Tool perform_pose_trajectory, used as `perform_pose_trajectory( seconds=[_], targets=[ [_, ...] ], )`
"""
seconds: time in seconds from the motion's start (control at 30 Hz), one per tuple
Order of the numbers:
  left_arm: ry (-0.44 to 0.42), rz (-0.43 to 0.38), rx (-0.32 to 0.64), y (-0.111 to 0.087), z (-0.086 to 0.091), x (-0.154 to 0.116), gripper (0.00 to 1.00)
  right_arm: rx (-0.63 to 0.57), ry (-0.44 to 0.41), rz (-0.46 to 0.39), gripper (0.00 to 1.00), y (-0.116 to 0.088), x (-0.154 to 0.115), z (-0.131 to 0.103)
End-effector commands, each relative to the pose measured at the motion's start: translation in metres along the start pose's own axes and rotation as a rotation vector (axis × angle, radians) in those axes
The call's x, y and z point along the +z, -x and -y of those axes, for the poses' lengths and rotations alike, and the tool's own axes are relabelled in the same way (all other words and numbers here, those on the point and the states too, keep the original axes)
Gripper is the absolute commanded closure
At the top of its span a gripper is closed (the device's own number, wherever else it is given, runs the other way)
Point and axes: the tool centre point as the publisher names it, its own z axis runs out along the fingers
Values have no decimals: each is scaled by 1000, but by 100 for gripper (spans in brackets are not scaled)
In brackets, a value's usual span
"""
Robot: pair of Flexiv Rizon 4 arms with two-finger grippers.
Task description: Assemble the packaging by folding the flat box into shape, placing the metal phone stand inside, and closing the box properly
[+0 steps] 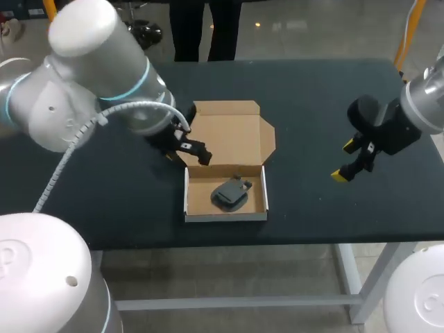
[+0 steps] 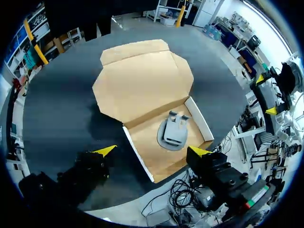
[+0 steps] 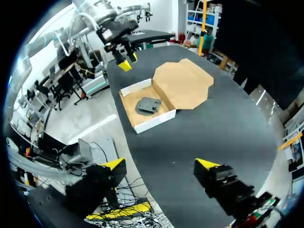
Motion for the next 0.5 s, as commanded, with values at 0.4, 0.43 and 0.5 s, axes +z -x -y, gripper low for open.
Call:
perform_pose_trajectory(
  seconds=[0.4,0.43,0.5],
  targets=[
    [-31,-122,12,22,-5,-4,0,-2,3,-5,0,0,-2,1],
    [-38,-144,28,23,-4,-4,0,-2,3,-5,0,0,-2,1],
    [-61,-149,45,28,-2,-2,0,-22,4,-32,0,5,-3,-7]
  ],
)
